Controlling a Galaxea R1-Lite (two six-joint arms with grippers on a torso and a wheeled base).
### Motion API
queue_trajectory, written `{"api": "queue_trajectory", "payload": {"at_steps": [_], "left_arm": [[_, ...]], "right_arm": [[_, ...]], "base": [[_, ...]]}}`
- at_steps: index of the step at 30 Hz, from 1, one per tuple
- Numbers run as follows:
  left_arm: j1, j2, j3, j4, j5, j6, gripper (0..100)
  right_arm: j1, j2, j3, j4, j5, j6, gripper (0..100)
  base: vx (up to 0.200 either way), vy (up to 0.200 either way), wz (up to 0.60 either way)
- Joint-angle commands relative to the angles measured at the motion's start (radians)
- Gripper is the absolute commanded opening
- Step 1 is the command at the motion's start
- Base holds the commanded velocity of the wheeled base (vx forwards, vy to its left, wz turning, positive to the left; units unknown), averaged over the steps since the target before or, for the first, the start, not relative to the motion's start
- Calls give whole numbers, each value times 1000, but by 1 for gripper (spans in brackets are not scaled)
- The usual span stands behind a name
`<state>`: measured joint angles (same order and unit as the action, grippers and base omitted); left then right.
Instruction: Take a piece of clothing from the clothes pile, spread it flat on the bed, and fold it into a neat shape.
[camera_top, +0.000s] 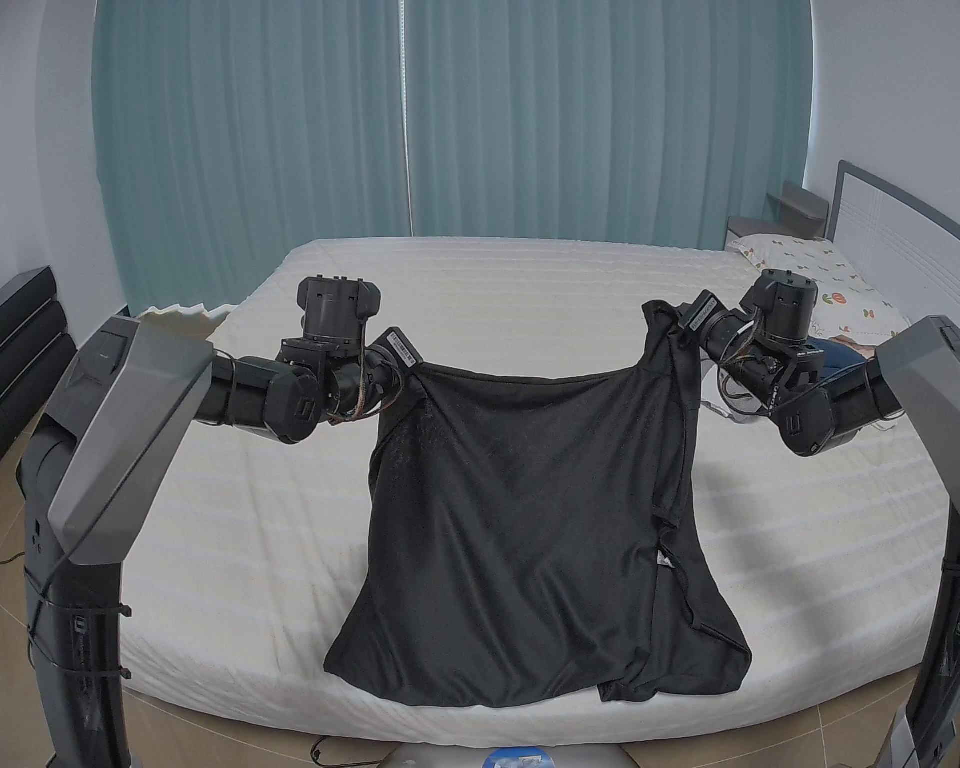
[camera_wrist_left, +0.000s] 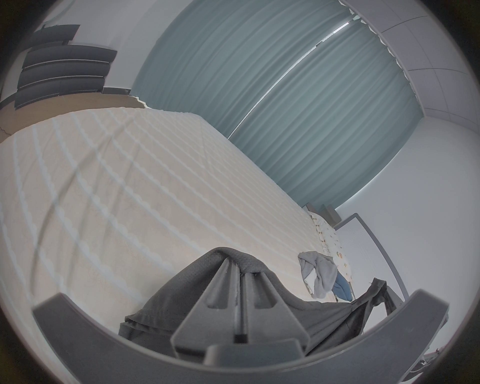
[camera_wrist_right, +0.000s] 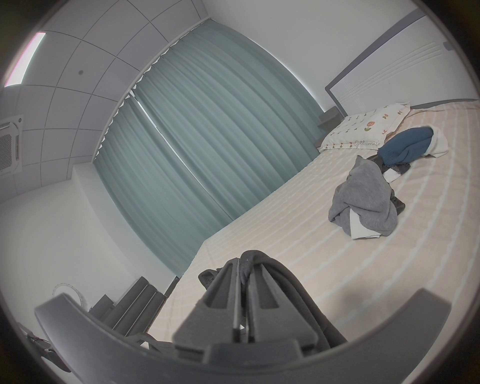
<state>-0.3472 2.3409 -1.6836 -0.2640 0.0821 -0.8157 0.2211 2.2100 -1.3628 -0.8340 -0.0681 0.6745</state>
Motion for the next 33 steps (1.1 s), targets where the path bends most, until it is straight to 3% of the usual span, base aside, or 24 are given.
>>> {"api": "queue_trajectory", "payload": {"at_steps": [1,11,15,20,26,33], "left_arm": [[4,110,-54,5,7,-2,100],[14,202,-79,22,70,0,100],[33,190,-70,170,70,-6,100],[51,115,-11,227,28,-51,100],[54,-26,188,220,-99,-59,100],[53,-110,367,161,-140,-164,100]], "right_arm": [[-2,120,-27,0,8,0,100],[-17,237,-12,21,13,-12,100],[-48,209,45,76,17,-26,100],[-89,163,91,82,45,-26,100],[-78,91,272,92,157,-26,100],[-16,126,324,89,152,-16,100]], "base": [[0,0,0],[0,0,0],[0,0,0],[0,0,0],[0,0,0],[0,0,0]]}}
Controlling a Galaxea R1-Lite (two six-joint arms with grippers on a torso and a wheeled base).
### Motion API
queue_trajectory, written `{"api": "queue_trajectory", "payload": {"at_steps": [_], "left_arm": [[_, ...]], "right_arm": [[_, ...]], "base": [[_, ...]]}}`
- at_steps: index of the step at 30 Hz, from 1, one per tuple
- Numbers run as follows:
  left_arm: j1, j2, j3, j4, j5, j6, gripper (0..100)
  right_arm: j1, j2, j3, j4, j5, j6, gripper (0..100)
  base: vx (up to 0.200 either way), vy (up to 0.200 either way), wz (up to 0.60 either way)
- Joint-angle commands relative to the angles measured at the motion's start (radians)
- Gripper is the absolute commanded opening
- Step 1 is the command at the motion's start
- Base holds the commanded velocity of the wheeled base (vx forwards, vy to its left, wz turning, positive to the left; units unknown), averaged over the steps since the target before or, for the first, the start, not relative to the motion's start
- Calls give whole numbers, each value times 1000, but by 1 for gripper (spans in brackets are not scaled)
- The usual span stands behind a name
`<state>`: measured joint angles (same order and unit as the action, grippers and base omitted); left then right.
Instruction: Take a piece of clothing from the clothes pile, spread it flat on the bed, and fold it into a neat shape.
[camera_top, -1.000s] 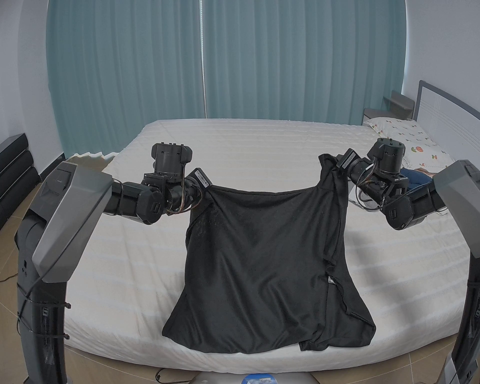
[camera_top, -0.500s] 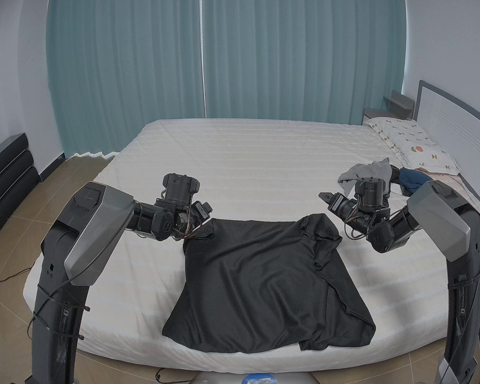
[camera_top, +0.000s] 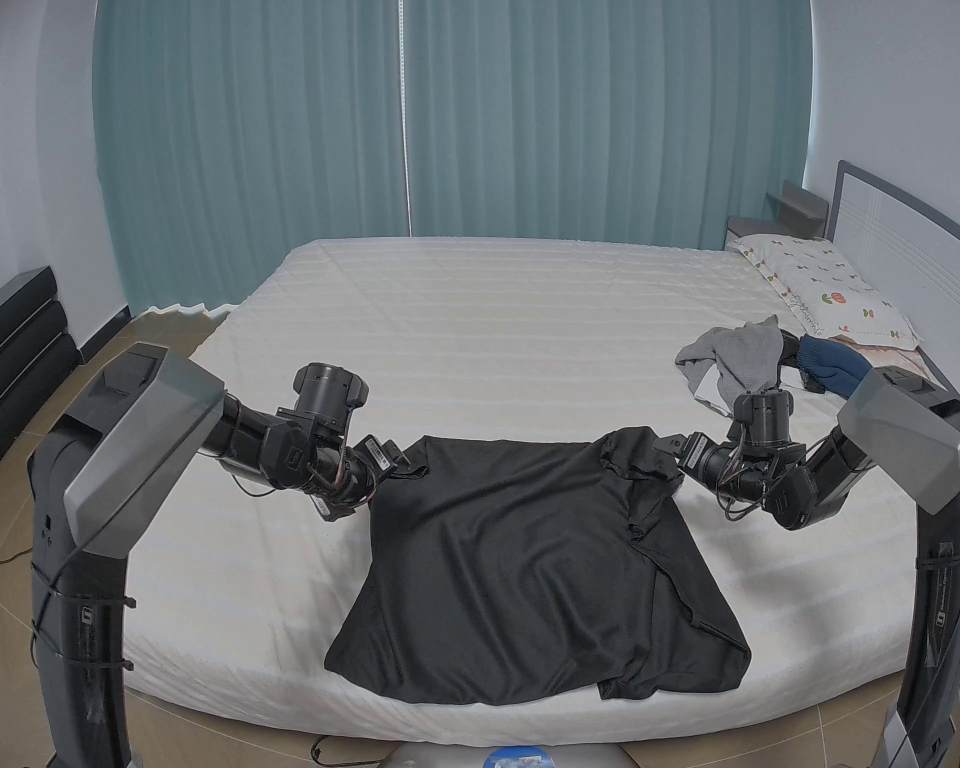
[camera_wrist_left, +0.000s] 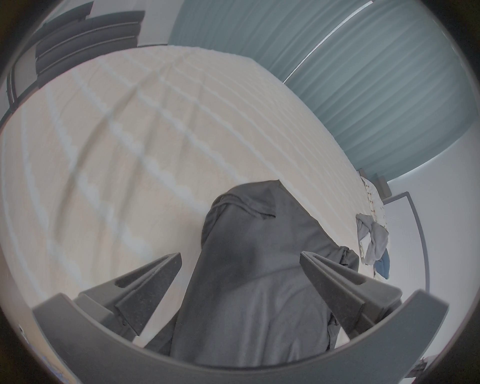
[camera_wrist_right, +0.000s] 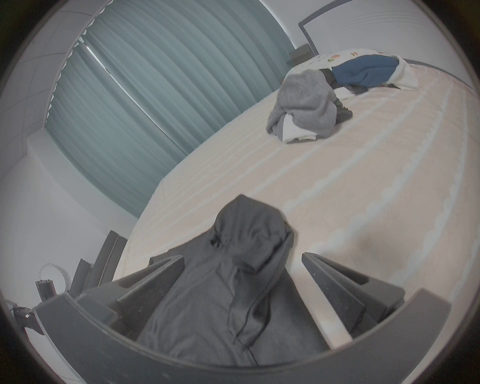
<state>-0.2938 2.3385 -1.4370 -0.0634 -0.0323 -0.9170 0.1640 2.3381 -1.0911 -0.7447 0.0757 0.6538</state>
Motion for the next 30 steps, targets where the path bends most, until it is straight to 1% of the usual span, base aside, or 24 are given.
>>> {"api": "queue_trajectory", "payload": {"at_steps": [1,3,4,5,6,8,9,13,14,15,16,17,18,22,25,30], "left_arm": [[-1,-125,179,-78,-26,-86,100],[-1,-137,241,-128,-26,-98,100],[-1,-140,248,-134,-26,-103,100],[-1,-150,290,-171,-23,-135,100],[-1,-150,290,-171,-23,-135,100],[-8,-162,328,-204,-26,-210,100],[-10,-163,334,-205,-27,-226,100],[-15,-160,360,-236,-46,-243,100],[-16,-160,377,-262,-52,-243,100],[-16,-160,377,-262,-52,-243,100],[-15,-162,391,-285,-52,-243,100],[-15,-163,397,-289,-52,-243,100],[-15,-163,402,-292,-52,-243,100],[-4,-165,414,-296,-54,-243,100],[-2,-163,414,-296,-54,-241,100],[-2,-162,422,-296,-54,-243,100]], "right_arm": [[49,15,48,-1,9,6,100],[55,37,37,2,7,7,100],[57,40,37,2,7,7,100],[60,58,31,2,6,6,100],[60,58,31,2,6,6,100],[71,83,11,5,6,6,100],[77,89,7,11,6,6,100],[97,116,-32,51,-5,7,100],[106,130,-53,54,-27,7,100],[106,130,-53,54,-27,7,100],[112,152,-76,53,-51,6,100],[115,159,-87,56,-62,4,100],[115,164,-93,59,-67,3,0],[115,158,-98,65,-90,-5,0],[109,142,-95,82,-93,-8,0],[61,89,-92,100,-93,-10,0]], "base": [[0,0,0],[0,0,0],[0,0,0],[0,0,0],[0,0,0],[0,0,0],[0,0,0],[0,0,0],[0,0,0],[0,0,0],[0,0,0],[0,0,0],[0,0,0],[0,0,0],[0,0,0],[0,0,0]]}}
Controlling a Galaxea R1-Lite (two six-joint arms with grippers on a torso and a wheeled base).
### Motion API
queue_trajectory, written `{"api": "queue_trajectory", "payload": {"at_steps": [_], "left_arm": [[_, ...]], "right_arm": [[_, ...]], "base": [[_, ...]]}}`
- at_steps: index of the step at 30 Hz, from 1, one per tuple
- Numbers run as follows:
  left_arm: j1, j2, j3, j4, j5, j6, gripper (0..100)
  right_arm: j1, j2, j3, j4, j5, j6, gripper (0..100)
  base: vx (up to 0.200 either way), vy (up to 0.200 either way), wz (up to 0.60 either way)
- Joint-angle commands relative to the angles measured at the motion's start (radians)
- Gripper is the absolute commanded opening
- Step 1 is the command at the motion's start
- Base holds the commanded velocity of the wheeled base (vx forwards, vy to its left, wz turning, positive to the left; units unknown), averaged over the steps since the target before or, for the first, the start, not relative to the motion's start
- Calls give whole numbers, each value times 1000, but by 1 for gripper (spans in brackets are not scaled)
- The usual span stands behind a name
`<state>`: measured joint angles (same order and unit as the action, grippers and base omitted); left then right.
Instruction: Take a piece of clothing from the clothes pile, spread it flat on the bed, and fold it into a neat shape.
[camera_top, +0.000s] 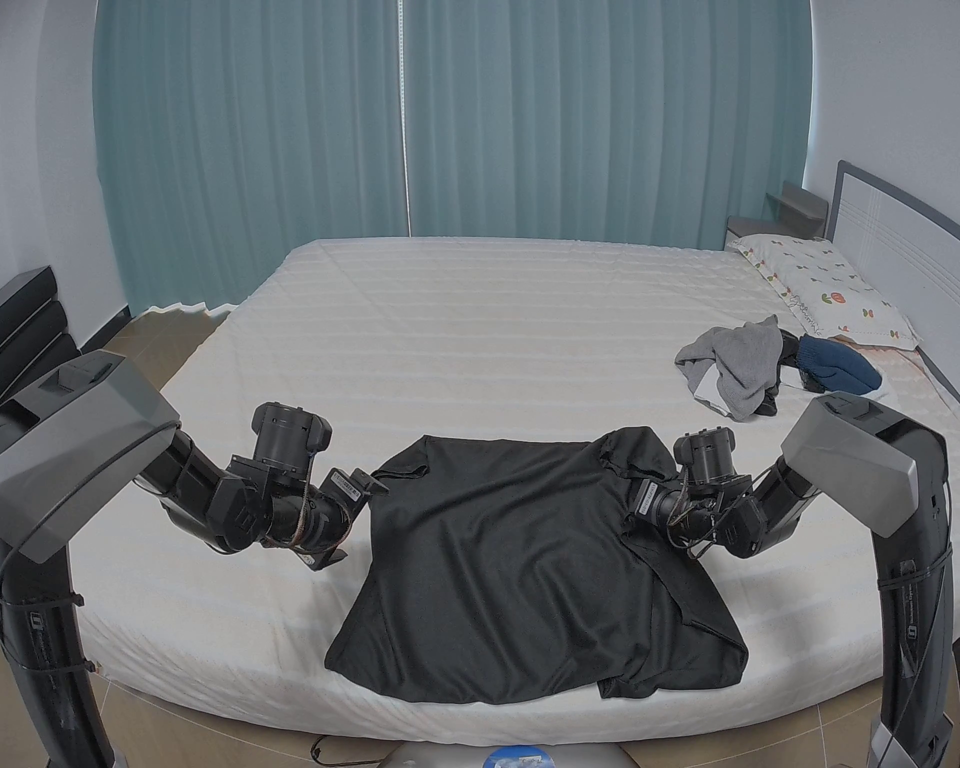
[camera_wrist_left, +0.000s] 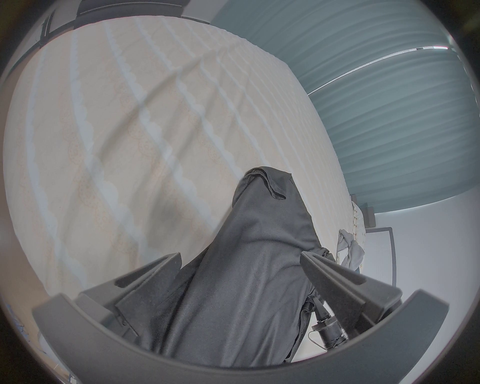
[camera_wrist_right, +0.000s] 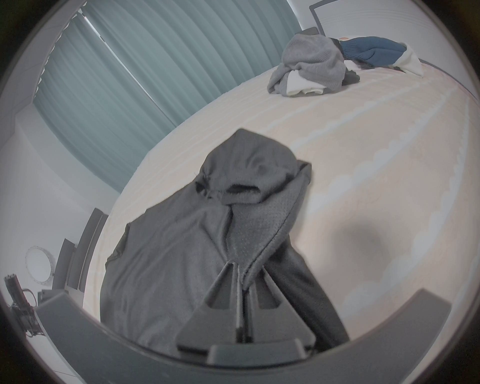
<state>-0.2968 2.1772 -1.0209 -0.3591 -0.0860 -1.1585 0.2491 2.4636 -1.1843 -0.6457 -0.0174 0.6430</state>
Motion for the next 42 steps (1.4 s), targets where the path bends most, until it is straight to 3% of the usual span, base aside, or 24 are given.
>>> {"api": "queue_trajectory", "payload": {"at_steps": [1,8,9,21,31,38,42], "left_arm": [[1,1,5,0,0,0,100],[1,12,5,0,0,0,100],[1,12,5,0,-1,0,100],[1,16,5,0,-1,3,100],[-7,21,51,-77,0,11,100],[-5,19,53,-78,-1,11,100],[-5,19,53,-78,-1,11,100]], "right_arm": [[-31,-43,2,1,1,0,0],[-90,-63,35,-8,14,-2,0],[-93,-61,40,-8,21,0,100],[-85,-124,37,-9,56,4,100],[19,-163,6,87,34,3,100],[55,-98,-49,216,-73,-52,100],[64,-74,-92,275,-98,-49,100]], "base": [[0,0,0],[0,0,0],[0,0,0],[0,0,0],[0,0,0],[0,0,0],[0,0,0]]}}
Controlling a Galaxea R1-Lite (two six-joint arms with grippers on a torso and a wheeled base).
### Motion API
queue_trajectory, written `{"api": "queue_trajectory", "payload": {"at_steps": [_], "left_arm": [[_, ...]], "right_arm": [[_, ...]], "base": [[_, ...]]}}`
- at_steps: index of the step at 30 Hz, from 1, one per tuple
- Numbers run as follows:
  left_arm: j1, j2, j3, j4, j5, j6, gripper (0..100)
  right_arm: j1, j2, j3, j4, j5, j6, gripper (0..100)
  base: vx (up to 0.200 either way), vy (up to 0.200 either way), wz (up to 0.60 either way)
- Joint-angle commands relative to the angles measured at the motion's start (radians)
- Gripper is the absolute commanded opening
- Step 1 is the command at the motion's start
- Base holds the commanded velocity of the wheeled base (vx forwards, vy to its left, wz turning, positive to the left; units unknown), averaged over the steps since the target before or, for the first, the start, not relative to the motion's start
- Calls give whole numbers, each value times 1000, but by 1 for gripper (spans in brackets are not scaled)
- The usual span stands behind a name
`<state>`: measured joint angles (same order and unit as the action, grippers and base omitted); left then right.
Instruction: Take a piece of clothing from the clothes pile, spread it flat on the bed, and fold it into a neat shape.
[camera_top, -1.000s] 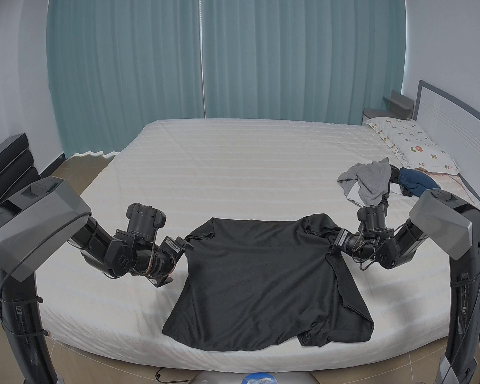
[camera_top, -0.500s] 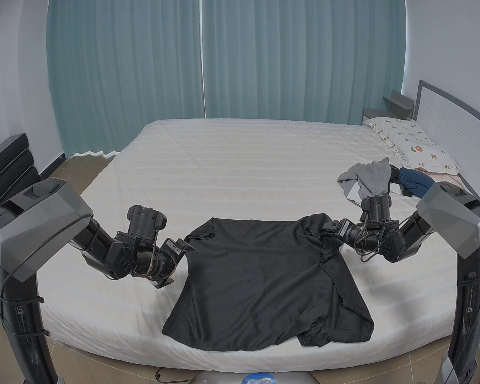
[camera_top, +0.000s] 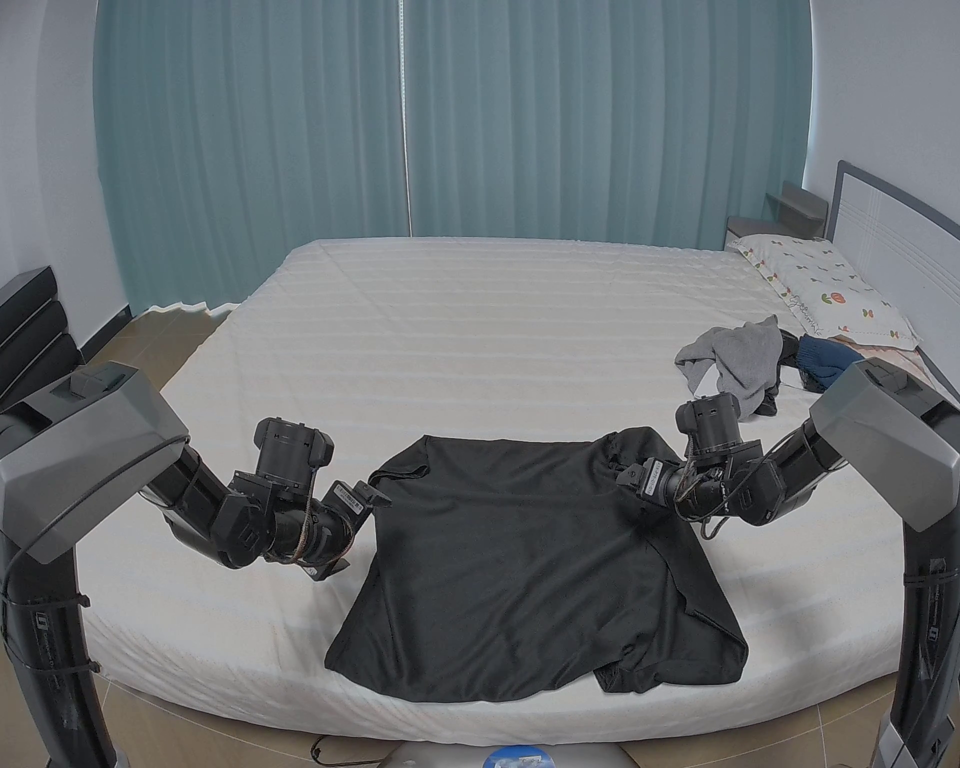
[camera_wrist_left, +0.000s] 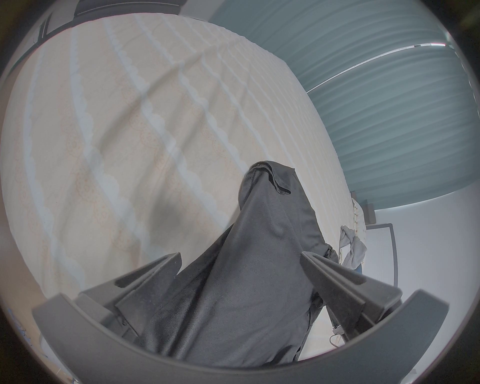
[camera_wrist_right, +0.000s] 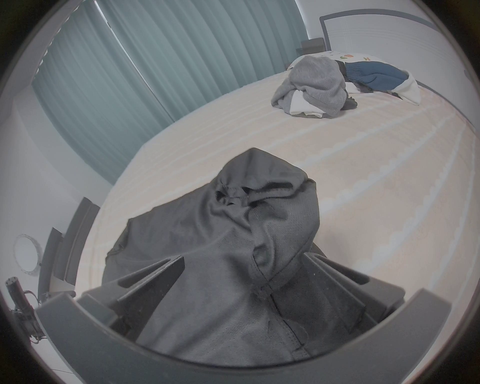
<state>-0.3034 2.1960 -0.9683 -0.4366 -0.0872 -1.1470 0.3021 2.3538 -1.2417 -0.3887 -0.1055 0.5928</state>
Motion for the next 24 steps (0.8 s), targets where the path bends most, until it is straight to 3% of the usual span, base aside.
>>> {"api": "queue_trajectory", "payload": {"at_steps": [1,7,11,12,24], "left_arm": [[1,1,0,-1,0,1,100],[1,1,0,-1,0,1,100],[3,1,0,-1,0,1,100],[3,-1,0,-1,0,1,100],[7,-1,2,-1,0,1,100]], "right_arm": [[11,41,-45,33,-17,1,100],[17,70,-93,85,-80,-2,100],[17,70,-96,111,-88,-4,100],[17,65,-97,134,-89,-5,0],[-21,-8,-79,194,-95,-4,0]], "base": [[0,0,0],[0,0,0],[0,0,0],[0,0,0],[0,0,0]]}}
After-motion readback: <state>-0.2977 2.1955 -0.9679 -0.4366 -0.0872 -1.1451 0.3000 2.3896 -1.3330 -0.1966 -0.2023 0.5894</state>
